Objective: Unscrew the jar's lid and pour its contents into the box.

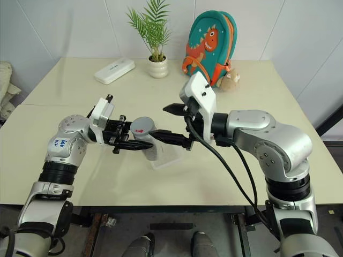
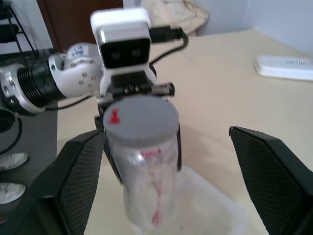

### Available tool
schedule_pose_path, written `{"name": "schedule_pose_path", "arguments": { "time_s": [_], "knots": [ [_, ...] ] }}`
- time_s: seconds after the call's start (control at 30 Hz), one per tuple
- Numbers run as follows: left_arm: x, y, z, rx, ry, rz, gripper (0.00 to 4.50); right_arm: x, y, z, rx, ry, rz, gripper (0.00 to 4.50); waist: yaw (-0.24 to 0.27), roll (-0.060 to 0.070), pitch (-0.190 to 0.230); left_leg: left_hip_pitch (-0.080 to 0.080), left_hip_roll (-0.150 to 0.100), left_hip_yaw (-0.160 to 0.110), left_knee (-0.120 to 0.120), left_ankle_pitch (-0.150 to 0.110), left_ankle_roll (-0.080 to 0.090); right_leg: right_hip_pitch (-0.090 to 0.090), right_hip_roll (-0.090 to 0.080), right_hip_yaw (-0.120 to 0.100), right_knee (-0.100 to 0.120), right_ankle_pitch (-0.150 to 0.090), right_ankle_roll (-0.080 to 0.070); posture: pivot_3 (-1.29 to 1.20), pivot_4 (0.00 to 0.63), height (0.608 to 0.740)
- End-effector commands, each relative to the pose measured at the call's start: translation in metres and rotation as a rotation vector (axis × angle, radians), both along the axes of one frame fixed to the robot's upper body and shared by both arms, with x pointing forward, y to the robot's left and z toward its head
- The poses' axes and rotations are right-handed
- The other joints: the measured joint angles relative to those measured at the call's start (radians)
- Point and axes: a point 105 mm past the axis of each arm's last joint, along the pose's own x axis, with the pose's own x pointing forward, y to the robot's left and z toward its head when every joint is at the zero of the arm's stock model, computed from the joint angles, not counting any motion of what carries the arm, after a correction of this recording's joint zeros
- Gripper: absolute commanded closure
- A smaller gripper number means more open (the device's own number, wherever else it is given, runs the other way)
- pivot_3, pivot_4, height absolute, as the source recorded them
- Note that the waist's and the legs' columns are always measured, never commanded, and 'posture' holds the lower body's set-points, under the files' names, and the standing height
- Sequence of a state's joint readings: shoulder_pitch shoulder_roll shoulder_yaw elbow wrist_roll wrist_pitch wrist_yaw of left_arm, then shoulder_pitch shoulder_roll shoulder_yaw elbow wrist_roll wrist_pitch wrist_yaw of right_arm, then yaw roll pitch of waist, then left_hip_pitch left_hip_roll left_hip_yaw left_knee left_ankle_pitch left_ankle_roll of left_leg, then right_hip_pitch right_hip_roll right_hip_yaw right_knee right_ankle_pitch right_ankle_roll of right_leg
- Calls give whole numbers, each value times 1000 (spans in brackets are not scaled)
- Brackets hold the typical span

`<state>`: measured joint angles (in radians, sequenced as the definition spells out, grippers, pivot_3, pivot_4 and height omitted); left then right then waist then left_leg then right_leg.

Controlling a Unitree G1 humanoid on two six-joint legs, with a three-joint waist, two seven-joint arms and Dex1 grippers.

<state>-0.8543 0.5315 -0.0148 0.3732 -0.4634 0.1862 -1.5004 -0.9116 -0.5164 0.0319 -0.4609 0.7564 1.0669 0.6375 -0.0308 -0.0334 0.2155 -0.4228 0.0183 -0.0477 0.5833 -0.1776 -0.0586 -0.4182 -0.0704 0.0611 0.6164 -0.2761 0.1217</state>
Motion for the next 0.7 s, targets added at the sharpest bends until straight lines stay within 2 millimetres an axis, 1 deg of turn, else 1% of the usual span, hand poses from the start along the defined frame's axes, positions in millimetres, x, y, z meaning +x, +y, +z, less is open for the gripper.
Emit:
{"name": "schedule_pose_path", "arguments": {
  "time_s": [0.03,0.17,0.4,0.53,0.7],
  "knots": [
    [-1,2,8,30,-48,-30,2478,-1,6,16,57,-36,8,273,-1,0,0,0,0,0,0,0,0,0,0,0,0,0,0,0,150,740],
    [1,1,9,32,-57,-32,2478,-4,18,20,91,-16,51,273,0,0,0,0,0,0,0,0,0,0,0,0,1,1,1,0,150,740],
    [3,1,10,35,-67,-32,2478,1,34,7,48,3,52,273,-1,0,0,0,0,0,-1,0,0,-1,0,0,1,1,2,0,150,740],
    [2,1,9,37,-69,-32,2478,7,38,-3,8,-4,28,273,-1,0,0,0,0,0,-1,0,0,-1,1,0,1,1,2,0,150,740],
    [2,1,9,35,-69,-30,2478,14,41,0,23,-21,12,273,-1,0,0,0,0,0,0,0,0,-1,1,0,1,1,2,0,150,740]
  ]
}}
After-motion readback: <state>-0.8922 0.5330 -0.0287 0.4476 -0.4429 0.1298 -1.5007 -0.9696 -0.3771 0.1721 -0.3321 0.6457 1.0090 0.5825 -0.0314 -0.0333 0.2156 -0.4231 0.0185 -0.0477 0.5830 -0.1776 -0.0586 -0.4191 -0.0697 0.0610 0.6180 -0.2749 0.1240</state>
